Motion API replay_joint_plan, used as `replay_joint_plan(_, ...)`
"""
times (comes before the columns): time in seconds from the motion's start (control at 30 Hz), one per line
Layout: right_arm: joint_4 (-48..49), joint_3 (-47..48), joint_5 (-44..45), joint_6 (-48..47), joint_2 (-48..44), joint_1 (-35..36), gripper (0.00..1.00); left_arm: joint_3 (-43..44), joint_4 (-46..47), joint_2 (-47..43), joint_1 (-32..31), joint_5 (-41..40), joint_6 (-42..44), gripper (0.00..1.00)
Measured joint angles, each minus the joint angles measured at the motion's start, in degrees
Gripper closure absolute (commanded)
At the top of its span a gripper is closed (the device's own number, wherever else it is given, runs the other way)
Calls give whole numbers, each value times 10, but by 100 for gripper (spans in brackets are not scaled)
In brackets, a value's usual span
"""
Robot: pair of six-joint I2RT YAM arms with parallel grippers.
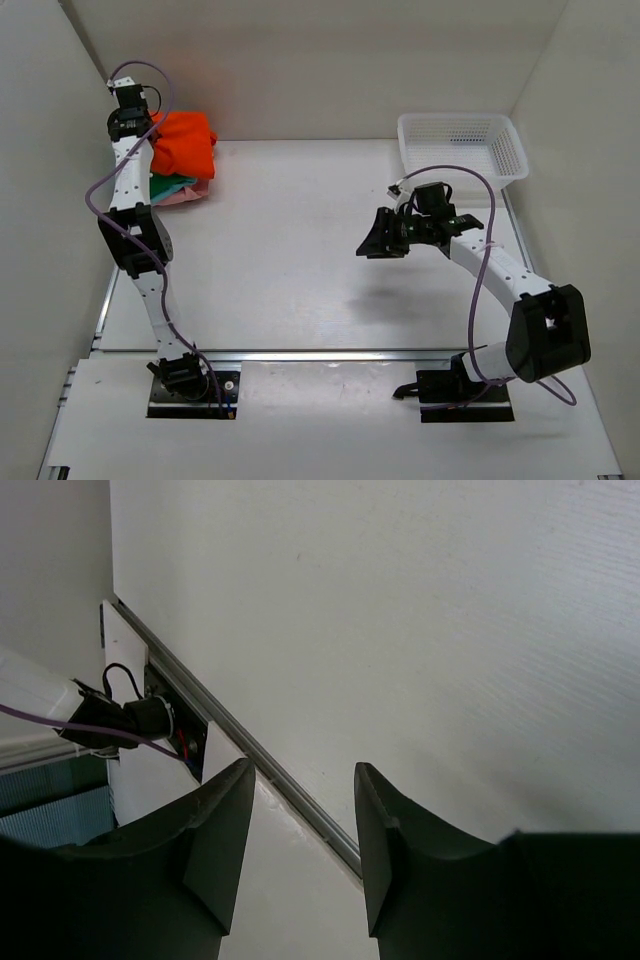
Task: Fold and stack the t-shirts
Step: Put the neatly folded tshirt into the corner of the board with the left arm
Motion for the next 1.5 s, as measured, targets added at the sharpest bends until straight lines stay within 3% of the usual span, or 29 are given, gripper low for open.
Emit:
replay_joint_plan(0.53, -37, 45, 11, -12, 48, 7, 58, 44, 28, 92, 56, 23, -74, 98)
replay_joint_plan(0.67, -44, 58, 11, -20, 58, 7, 58, 46, 29, 101, 61, 22, -88, 91)
replay_joint_plan(0.77, -47, 64, 11, -22, 66, 8, 58, 58, 29, 108, 61, 23, -97, 76)
replay_joint_plan(0.87, -49, 64, 11, -22, 72, 8, 58, 64, 28, 110, 63, 21, -102, 41)
replay_joint_plan(0.9, -50, 64, 11, -22, 72, 8, 58, 64, 29, 110, 64, 15, -104, 35)
replay_joint_plan(0.97, -49, 64, 11, -22, 71, 9, 58, 63, 29, 110, 67, -1, -107, 8)
replay_joint_plan(1.0, -49, 63, 11, -22, 71, 12, 58, 56, 33, 108, 68, -10, -108, 1)
replay_joint_plan(1.17, -28, 43, 12, -16, 56, 20, 58, -114, 77, 28, 74, -32, -114, 1)
replay_joint_plan(1.37, -12, -7, 24, -4, 1, 22, 58, -376, 133, -150, 70, -29, -123, 2)
replay_joint_plan(1.5, 8, -34, 34, -1, -37, 16, 58, -444, 133, -244, 49, -33, -124, 2)
